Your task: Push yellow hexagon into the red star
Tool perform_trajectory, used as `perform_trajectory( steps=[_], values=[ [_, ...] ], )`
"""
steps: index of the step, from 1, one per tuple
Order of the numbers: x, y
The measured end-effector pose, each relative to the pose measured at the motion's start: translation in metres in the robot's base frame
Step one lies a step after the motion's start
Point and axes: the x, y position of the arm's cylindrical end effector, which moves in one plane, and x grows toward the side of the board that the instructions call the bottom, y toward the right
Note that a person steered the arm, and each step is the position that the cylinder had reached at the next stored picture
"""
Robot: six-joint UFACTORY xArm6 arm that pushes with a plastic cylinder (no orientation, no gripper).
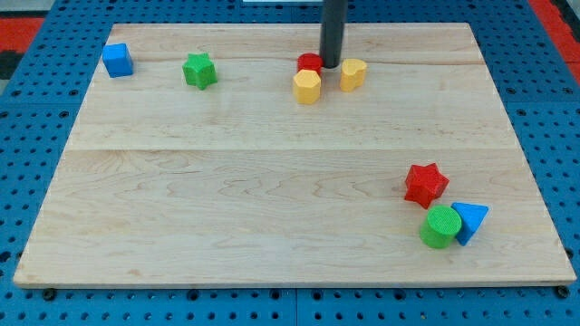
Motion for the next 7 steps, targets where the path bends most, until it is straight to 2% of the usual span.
perform_trajectory(
  steps=[2,4,5,6,7],
  values=[
    [0.030,-0.049],
    [0.036,0.026],
    [0.061,-0.005],
    [0.067,-0.056],
    [0.088,-0.019]
  ],
)
